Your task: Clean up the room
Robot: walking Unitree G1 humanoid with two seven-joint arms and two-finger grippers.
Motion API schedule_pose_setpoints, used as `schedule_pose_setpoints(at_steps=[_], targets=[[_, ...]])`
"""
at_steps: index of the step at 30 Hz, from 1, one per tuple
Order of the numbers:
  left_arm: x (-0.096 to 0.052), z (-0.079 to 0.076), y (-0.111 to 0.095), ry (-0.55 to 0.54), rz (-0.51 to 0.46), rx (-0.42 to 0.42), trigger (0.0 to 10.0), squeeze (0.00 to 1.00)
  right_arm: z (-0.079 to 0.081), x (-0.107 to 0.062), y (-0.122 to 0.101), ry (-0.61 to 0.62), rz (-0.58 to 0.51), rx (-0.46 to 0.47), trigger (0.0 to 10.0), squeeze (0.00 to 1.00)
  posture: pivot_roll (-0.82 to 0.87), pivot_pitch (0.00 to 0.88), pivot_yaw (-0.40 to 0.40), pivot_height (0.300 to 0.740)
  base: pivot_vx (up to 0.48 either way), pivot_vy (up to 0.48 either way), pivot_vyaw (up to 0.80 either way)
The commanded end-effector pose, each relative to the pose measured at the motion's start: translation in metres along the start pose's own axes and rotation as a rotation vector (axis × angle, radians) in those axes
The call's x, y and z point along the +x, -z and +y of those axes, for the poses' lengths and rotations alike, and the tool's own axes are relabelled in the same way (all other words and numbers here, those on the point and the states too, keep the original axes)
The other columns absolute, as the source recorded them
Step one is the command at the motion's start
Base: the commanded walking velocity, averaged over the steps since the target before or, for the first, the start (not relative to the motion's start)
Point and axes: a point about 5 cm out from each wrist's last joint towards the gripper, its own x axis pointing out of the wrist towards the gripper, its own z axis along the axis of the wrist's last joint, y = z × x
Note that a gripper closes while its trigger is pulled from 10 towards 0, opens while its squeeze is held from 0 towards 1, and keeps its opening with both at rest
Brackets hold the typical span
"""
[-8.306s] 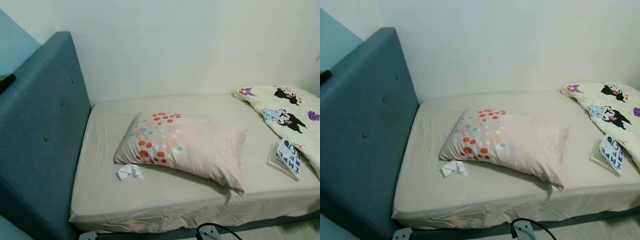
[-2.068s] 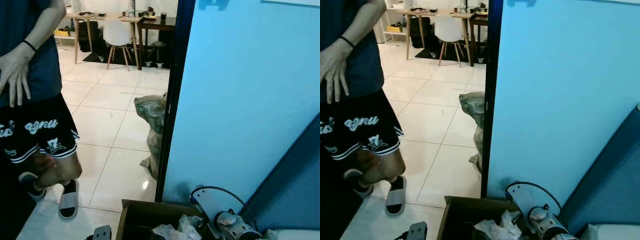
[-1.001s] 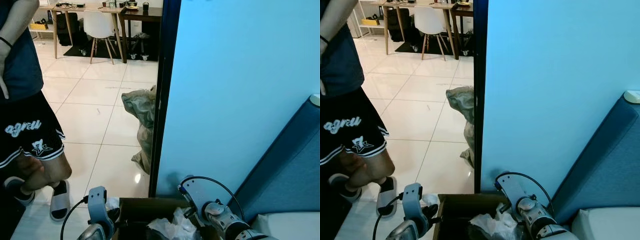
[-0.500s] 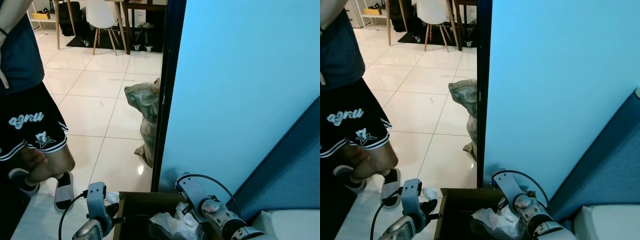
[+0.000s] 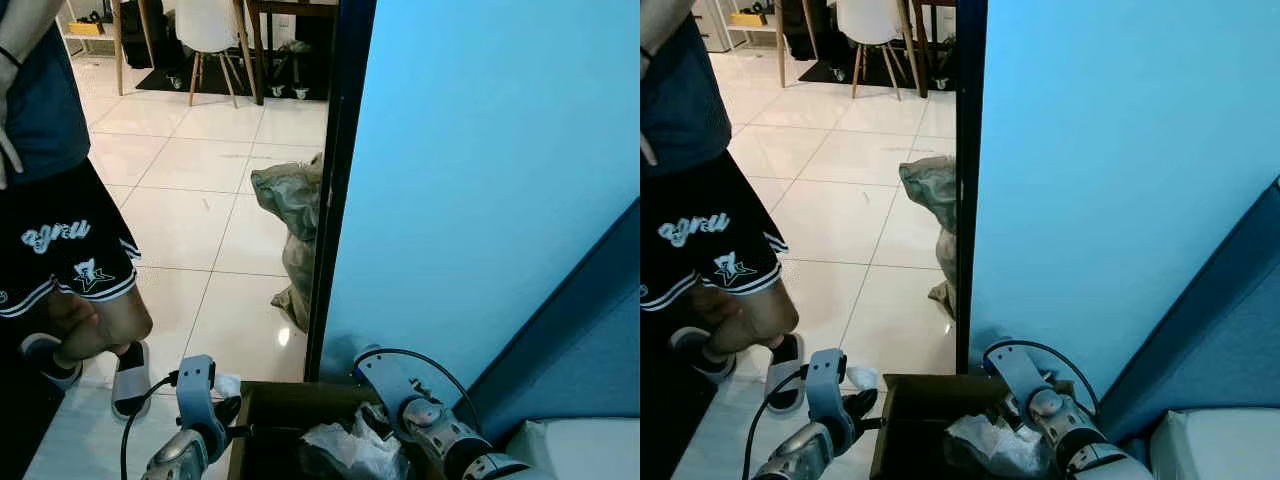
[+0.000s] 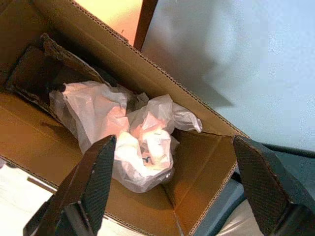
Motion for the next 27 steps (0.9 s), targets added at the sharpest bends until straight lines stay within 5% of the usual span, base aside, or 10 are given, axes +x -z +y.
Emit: schedule_pose_setpoints(at_steps=[1, 6, 11, 19, 27], targets=[[0.004, -0.004, -0.008, 0.042, -0.029, -0.016, 10.0, 0.00, -0.002, -0.001, 0.008, 0.013, 0.020, 0.054, 10.0, 0.00, 0.00, 0.112, -0.044, 0.740, 0.000, 0.000, 0.00], [0.009, -0.019, -0.015, 0.182, -0.037, -0.038, 10.0, 0.00, -0.005, -0.003, 0.020, 0.027, 0.054, 0.129, 10.0, 0.00, 0.00, 0.104, -0.042, 0.740, 0.000, 0.000, -0.61], [0.007, -0.031, 0.003, 0.339, 0.144, 0.118, 10.0, 0.00, -0.010, -0.008, 0.044, 0.060, 0.125, 0.155, 10.0, 0.00, -0.03, 0.084, -0.031, 0.740, 0.000, 0.000, -0.76], [0.004, -0.026, 0.012, 0.334, 0.232, 0.248, 10.0, 0.00, -0.014, -0.010, 0.049, 0.076, 0.134, 0.166, 10.0, 0.00, -0.04, 0.086, -0.032, 0.740, 0.000, 0.000, -0.47], [-0.002, -0.010, 0.022, 0.191, 0.337, 0.418, 10.0, 0.00, -0.014, -0.011, 0.054, 0.084, 0.145, 0.166, 10.0, 0.00, -0.07, 0.102, -0.037, 0.740, 0.000, 0.000, 0.00]])
